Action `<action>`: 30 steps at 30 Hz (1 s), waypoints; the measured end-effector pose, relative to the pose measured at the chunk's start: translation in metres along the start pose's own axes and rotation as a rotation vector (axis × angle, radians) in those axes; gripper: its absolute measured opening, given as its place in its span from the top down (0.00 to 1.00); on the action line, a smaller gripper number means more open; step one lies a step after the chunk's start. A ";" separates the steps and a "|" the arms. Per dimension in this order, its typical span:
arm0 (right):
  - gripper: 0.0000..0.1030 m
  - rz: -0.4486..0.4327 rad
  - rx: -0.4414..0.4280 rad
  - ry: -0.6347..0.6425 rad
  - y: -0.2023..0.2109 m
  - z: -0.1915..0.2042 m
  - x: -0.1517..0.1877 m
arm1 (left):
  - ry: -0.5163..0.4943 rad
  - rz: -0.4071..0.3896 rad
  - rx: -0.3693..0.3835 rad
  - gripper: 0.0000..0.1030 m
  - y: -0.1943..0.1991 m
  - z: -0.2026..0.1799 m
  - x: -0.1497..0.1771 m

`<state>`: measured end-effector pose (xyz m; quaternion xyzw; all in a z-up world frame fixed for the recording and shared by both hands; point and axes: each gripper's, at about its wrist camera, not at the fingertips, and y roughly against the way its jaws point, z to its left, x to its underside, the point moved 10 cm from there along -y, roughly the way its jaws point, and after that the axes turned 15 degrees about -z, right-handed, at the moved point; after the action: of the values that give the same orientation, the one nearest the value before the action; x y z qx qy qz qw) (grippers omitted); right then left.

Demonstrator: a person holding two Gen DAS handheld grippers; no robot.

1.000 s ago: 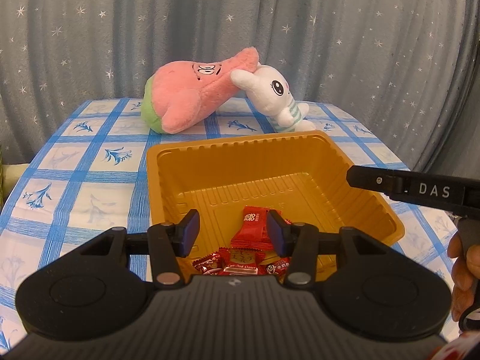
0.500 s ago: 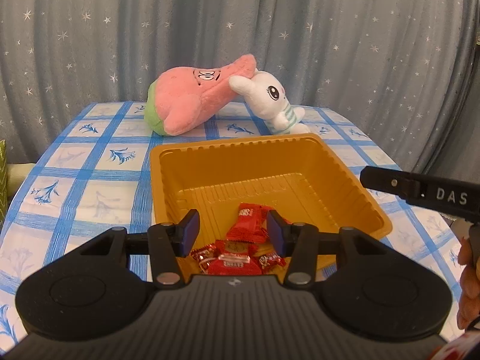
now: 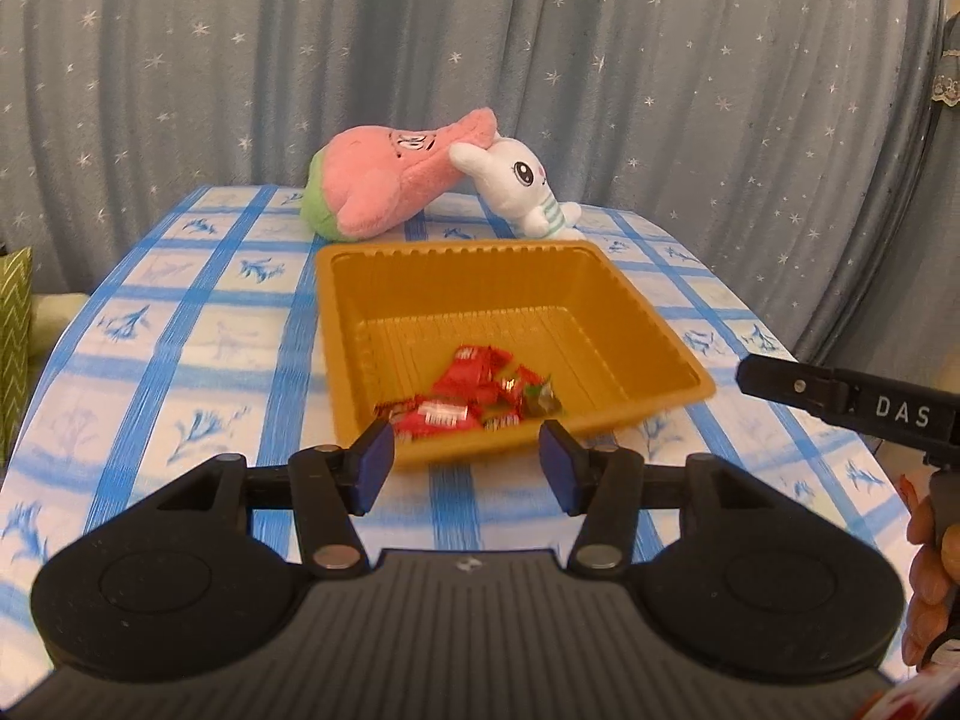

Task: Organize snacks
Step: 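Move both open tools back toward the remaining snacks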

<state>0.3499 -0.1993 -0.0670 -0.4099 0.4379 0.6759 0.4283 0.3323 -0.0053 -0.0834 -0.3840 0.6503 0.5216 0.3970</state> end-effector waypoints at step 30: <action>0.39 0.126 -0.016 0.151 0.152 0.009 0.126 | 0.088 0.102 -0.117 0.49 0.149 0.032 0.108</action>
<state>0.1683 -0.2013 -0.1454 -0.4347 0.4883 0.6721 0.3477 0.1576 0.0415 -0.1308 -0.3954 0.6543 0.5608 0.3178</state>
